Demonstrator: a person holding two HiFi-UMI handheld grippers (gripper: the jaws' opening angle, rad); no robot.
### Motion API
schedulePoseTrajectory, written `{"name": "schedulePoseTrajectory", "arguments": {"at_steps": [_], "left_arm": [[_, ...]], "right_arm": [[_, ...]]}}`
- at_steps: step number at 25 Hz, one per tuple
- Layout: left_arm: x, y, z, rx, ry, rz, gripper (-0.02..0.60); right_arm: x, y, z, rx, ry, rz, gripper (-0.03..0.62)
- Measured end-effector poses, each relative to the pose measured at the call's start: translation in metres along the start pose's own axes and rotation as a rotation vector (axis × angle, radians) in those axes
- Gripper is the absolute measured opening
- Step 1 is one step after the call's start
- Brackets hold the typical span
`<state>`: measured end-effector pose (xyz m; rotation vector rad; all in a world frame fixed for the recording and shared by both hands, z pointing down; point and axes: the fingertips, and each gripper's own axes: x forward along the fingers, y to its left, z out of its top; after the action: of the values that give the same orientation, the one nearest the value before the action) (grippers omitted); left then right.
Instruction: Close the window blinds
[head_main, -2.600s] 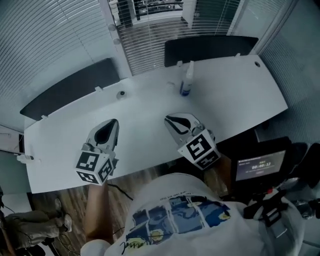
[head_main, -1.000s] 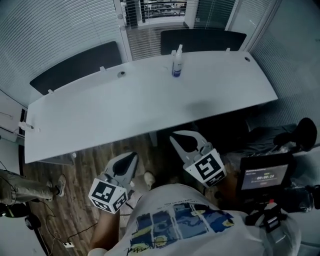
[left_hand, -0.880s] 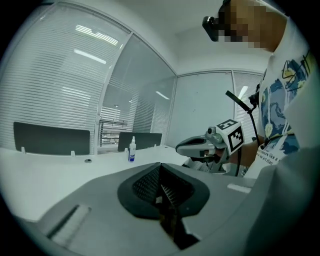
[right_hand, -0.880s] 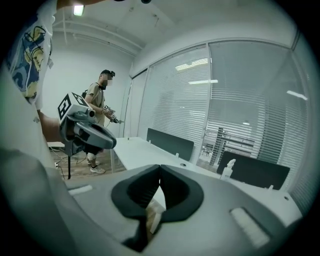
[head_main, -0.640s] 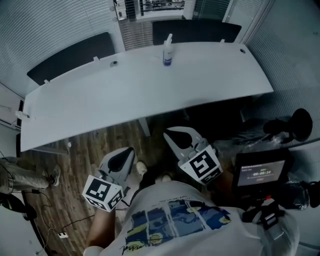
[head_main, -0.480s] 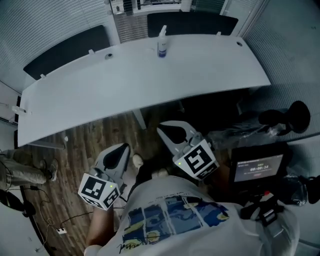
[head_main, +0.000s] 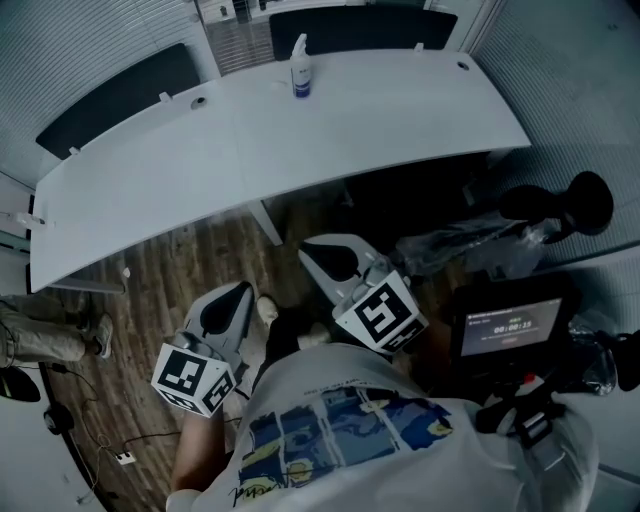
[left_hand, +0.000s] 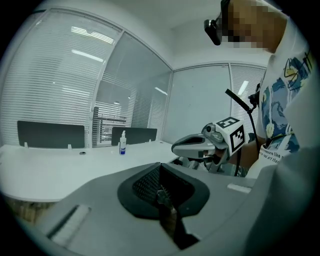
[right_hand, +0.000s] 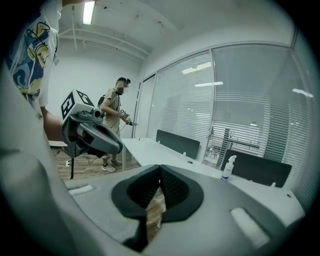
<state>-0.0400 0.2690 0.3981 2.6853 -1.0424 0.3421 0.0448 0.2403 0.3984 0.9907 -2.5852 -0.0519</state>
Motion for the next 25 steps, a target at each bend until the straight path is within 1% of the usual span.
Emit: {"name": "schedulePoseTrajectory", "arguments": {"at_steps": [9,14,18,25], "left_arm": [[0.006,0.0,-0.007,-0.015,0.023,-0.012,0.008],[0.011,-0.004,-0.006,-0.003,0.026,-0.029,0.008],[0.014,0.003,-0.009,-0.003,0.029,-0.039,0.008],[0.008,0.007,-0.008,-0.003,0.031,-0.015,0.008]], "right_arm": [[-0.003,-0.004,-0.007,0.003,0.021,-0.013,0.003],[-0.005,-0.005,-0.011,-0.004,0.027,-0.023,0.003],[0.001,-0.007,-0.013,-0.013,0.04,-0.032,0.003],[0.005,-0.004,-0.007,-0.027,0.032,-0.013,0.003]]}}
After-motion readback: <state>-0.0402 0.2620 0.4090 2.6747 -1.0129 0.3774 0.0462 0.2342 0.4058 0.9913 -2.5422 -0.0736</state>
